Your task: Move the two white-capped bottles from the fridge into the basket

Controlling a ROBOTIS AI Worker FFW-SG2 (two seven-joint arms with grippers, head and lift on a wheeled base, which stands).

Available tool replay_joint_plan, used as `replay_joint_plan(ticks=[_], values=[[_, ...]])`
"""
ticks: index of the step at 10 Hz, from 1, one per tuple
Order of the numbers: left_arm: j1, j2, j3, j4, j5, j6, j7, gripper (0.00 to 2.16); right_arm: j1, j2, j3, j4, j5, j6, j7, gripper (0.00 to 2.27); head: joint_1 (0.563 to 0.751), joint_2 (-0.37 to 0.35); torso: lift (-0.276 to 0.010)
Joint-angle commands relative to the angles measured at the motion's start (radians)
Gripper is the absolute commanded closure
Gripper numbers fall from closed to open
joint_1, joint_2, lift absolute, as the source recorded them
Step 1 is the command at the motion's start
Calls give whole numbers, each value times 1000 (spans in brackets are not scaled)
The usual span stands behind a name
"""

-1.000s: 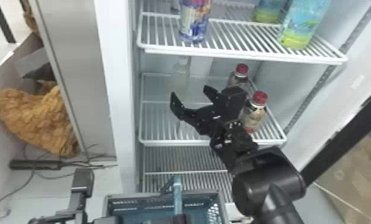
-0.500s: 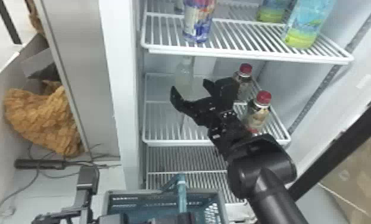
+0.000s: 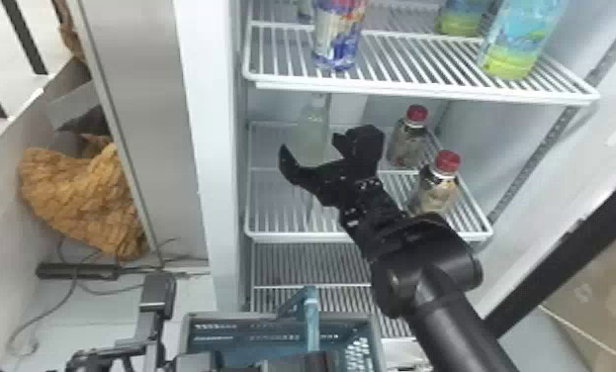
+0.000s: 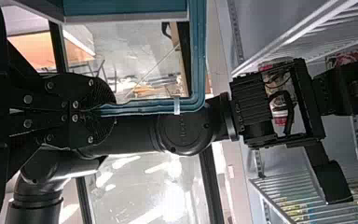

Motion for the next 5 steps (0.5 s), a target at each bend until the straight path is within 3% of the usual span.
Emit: replay_joint_plan(ticks=[1,5], values=[[0,1,-2,-1,0,0,0,1156,-17,0,17,29,-4,0,-9,88,695,-144,-260],[0,1,-8,2,6,0,0,1156,-54,0,35,88,4,0,-43,88,695,-140,-260]])
